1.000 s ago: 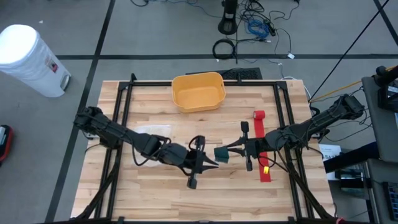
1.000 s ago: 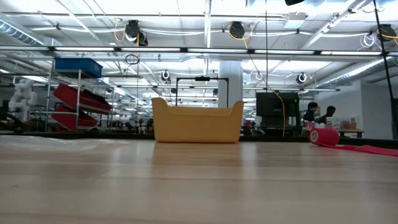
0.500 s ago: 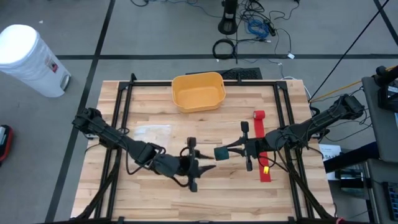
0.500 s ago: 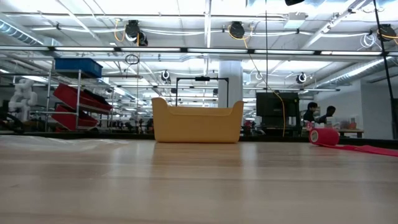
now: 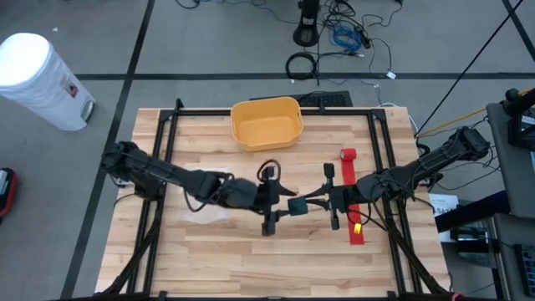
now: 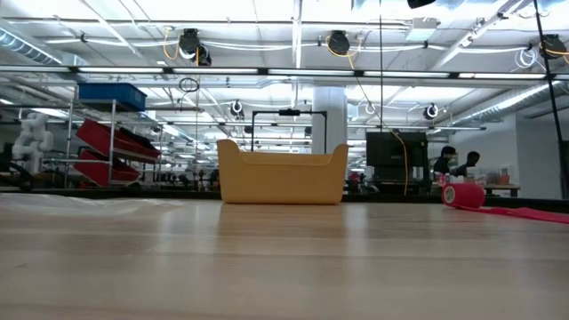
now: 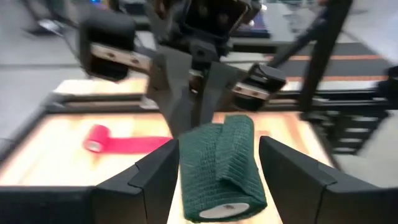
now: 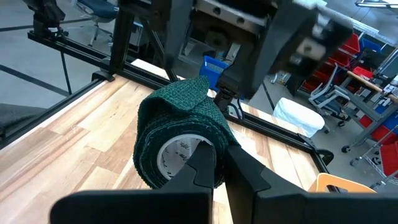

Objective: Roll bandage
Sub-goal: Roll the green bandage

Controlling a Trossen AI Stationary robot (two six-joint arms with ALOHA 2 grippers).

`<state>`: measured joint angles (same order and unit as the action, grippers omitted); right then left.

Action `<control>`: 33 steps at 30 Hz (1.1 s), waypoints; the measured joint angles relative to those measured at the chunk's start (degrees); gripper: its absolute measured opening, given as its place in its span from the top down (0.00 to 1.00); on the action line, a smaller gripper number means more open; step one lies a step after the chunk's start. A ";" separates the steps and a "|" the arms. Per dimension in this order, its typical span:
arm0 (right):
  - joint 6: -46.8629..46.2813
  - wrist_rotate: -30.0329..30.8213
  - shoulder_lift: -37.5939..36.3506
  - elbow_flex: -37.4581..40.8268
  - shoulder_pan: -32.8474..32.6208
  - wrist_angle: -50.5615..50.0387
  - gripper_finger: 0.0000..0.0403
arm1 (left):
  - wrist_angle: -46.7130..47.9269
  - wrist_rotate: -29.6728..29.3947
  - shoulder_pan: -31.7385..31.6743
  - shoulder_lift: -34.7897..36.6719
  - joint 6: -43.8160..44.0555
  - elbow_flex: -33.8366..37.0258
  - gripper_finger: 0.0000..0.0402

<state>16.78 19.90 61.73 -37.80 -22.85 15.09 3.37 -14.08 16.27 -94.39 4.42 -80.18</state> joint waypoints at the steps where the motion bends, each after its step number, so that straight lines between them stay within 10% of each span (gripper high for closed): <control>1: 0.00 -0.02 0.00 0.00 0.00 0.00 0.97 | 0.35 1.88 -0.53 0.00 0.87 0.01 0.43; 21: -0.02 -0.02 0.00 0.00 -0.02 0.00 0.97 | -0.45 10.54 4.82 0.00 -3.83 0.01 0.43; 33: 0.05 -0.02 0.00 0.02 -0.02 0.02 0.97 | -2.21 -2.66 9.36 -1.11 -25.24 -0.02 0.43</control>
<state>16.83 19.88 61.73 -37.78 -22.87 15.11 1.16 -16.74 25.63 -95.50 -20.82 -80.20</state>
